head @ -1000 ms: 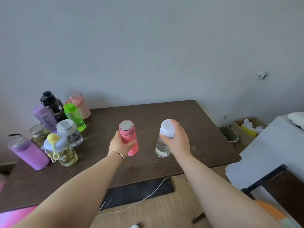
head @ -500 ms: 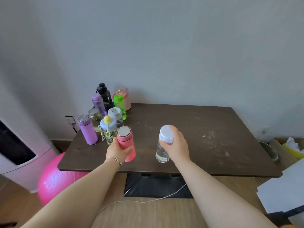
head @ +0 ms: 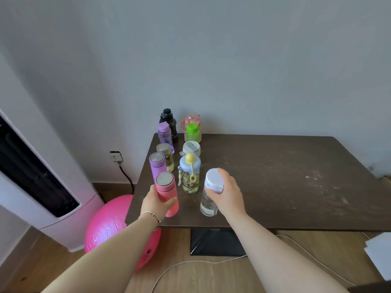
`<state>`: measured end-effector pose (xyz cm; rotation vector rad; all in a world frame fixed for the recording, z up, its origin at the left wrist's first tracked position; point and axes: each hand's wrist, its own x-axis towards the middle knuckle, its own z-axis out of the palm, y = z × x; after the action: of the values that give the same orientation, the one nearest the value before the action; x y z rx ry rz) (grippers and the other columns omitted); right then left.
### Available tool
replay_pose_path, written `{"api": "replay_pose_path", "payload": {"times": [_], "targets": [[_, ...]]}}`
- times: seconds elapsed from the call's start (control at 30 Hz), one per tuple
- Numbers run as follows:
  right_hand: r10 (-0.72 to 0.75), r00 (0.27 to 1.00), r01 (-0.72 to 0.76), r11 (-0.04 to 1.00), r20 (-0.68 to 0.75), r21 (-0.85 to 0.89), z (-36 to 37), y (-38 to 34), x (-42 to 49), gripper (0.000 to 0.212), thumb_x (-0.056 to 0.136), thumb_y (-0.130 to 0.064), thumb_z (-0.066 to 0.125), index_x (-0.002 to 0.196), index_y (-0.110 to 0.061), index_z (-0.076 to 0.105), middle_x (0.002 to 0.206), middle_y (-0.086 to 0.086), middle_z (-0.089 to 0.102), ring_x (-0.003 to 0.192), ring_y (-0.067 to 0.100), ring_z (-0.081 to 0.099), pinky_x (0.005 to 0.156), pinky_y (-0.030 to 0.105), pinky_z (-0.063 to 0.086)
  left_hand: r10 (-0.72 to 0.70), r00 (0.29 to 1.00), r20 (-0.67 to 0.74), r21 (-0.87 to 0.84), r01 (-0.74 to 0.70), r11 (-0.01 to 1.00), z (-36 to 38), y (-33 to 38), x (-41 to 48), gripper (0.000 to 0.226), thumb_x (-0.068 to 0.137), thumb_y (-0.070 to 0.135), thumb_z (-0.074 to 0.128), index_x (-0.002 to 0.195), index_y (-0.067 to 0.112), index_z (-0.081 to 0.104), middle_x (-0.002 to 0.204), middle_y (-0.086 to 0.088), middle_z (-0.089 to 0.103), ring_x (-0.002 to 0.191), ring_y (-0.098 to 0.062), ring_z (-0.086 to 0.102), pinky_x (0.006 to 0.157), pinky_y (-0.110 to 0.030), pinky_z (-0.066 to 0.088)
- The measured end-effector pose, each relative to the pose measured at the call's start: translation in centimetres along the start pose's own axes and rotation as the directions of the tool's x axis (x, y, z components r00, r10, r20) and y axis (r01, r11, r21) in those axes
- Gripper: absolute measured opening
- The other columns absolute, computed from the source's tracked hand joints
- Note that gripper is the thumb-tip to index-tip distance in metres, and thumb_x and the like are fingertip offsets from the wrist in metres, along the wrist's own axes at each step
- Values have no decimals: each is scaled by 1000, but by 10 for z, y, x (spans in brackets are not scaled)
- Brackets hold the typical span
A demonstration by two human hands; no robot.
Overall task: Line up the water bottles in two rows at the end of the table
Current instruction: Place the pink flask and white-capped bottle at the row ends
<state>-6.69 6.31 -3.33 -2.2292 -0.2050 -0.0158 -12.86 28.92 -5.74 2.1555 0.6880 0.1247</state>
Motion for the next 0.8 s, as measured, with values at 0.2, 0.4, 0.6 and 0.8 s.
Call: {"api": "replay_pose_path", "payload": {"times": [0.2, 0.4, 0.6, 0.8], "targets": [[-3, 999, 5, 999, 48, -40, 52, -25, 3, 70, 82, -41, 72, 140, -41, 34, 136, -6, 45, 118, 21, 50, 92, 41, 49, 8, 999, 49, 34, -10, 999, -18, -36, 34, 50, 73, 32, 81, 106, 23, 45, 96, 3, 58, 86, -22, 55, 74, -32, 45], [3, 999, 0, 998, 51, -56, 82, -31, 5, 72, 82, -40, 73, 143, -36, 35, 136, -5, 46, 121, 18, 49, 91, 37, 48, 5, 996, 93, 43, -9, 999, -18, -54, 53, 49, 73, 32, 80, 103, 24, 42, 98, 2, 58, 86, -20, 53, 72, -31, 44], [27, 999, -24, 997, 35, -75, 95, -26, 5, 73, 82, -40, 75, 142, -37, 34, 137, -5, 45, 122, 17, 48, 92, 38, 52, 20, 991, 129, 43, -26, 999, -13, -63, 59, 48, 73, 32, 80, 102, 22, 43, 99, -1, 59, 88, -24, 56, 72, -33, 45], [34, 999, -32, 996, 22, -77, 97, -24, 9, 73, 82, -40, 74, 142, -37, 33, 136, -5, 44, 121, 17, 48, 91, 40, 52, 58, 987, 152, 73, -69, 995, -11, -63, 63, 48, 75, 33, 79, 103, 22, 41, 98, 0, 57, 87, -22, 56, 71, -32, 45]]}}
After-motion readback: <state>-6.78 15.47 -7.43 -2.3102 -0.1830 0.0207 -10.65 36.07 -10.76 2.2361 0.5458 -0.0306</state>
